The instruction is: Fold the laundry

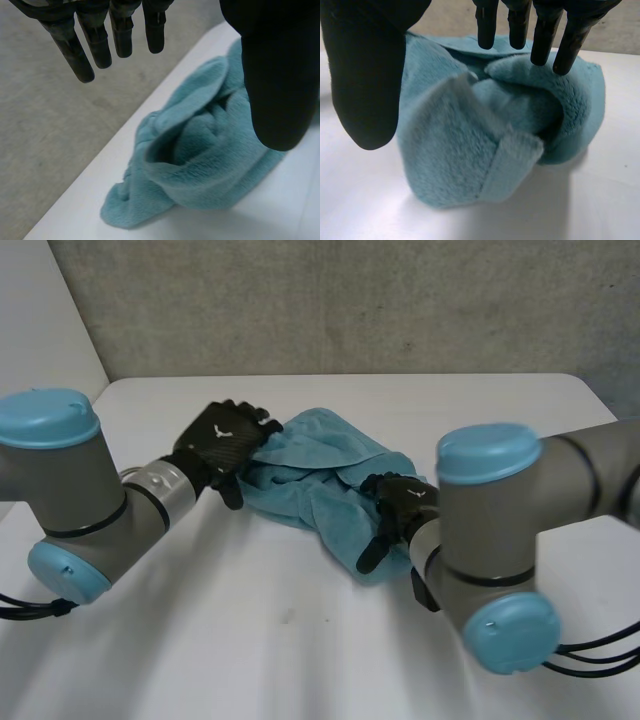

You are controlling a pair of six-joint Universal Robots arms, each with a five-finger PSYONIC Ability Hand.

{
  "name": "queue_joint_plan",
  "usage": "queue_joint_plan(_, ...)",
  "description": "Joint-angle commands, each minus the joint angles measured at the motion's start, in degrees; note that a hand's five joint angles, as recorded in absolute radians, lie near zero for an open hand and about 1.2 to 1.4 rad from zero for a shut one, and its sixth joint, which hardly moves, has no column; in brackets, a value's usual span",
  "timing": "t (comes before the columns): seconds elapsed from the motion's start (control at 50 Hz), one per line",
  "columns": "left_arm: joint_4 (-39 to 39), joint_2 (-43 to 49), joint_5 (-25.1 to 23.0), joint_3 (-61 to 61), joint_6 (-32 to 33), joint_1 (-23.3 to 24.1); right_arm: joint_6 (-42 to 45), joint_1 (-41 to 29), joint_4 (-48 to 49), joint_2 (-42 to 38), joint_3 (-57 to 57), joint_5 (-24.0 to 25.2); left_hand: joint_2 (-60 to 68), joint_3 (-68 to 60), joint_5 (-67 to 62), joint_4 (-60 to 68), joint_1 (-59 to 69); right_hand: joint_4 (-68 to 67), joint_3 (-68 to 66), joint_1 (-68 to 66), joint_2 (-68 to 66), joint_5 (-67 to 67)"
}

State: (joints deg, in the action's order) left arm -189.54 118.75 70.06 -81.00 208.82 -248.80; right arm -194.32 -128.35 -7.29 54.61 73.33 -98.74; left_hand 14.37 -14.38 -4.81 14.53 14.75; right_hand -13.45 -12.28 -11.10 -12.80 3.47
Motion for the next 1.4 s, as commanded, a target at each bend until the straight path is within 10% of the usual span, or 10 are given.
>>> queue_joint_plan(0.02, 0.14, 5.17, -5.63, 0.67, 9.67, -0.28, 4.30, -0.93, 1.84, -4.60, -2.23, -4.79, 11.49, -11.47, -11.05, 11.32, 11.10, -46.97, -48.15, -49.33, -47.62, 46.96)
queue_joint_plan(0.08, 0.14, 7.10, -5.46, 1.81, 12.73, -0.28, 4.74, -0.93, 2.45, -4.78, -1.96, -4.53, 12.16, -12.14, -11.72, 11.99, 11.77, -66.47, -67.65, -68.83, -67.12, 66.46)
queue_joint_plan(0.22, -5.20, 10.18, -5.37, 4.45, 15.56, -0.37, 8.17, -0.23, 3.60, -3.63, -2.05, -4.00, 42.71, -42.69, -42.27, 42.54, 42.32, -66.55, -67.72, -68.90, -67.20, 66.53)
queue_joint_plan(0.56, -27.81, 13.08, 1.75, 14.38, 15.21, -0.37, 32.34, 7.33, 9.83, 0.05, -22.85, -4.09, 65.63, -65.62, -65.19, 65.47, 65.25, -66.55, -67.72, -68.90, -67.20, 66.53)
queue_joint_plan(0.84, -39.85, -1.50, 12.03, 7.37, -8.06, 0.60, 32.78, 7.94, 22.06, 12.62, -17.72, -0.68, 65.63, -65.62, -65.19, 65.47, 65.25, -66.55, -67.72, -68.90, -67.20, 66.53)
queue_joint_plan(0.92, -33.38, -0.90, 11.95, 2.97, -10.71, 0.51, 33.39, 7.94, 21.88, 14.56, -13.74, 0.83, 8.11, -8.09, -7.67, 7.94, 7.72, -66.55, -67.72, -68.90, -67.20, 66.53)
queue_joint_plan(0.96, -29.95, -0.63, 11.86, 2.09, -10.89, 0.51, 34.10, 7.94, 21.79, 15.61, -11.90, 1.18, -1.37, 1.38, 1.81, -1.53, -1.75, -66.55, -67.72, -68.90, -67.20, 66.53)
queue_joint_plan(1.2, -17.97, 5.52, 10.89, 1.20, -15.55, 0.51, 37.61, 7.59, 15.83, 25.88, -1.45, 8.19, -4.32, 4.34, 4.76, -4.49, -4.71, -66.55, -67.72, -68.90, -67.20, 66.53)
queue_joint_plan(1.4, -17.79, 8.85, -5.88, 3.74, -25.13, 3.14, 37.00, 7.77, 12.30, 34.51, 6.21, 14.10, -3.49, 3.50, 3.92, -3.65, -3.87, -66.55, -67.72, -68.90, -67.20, 66.53)
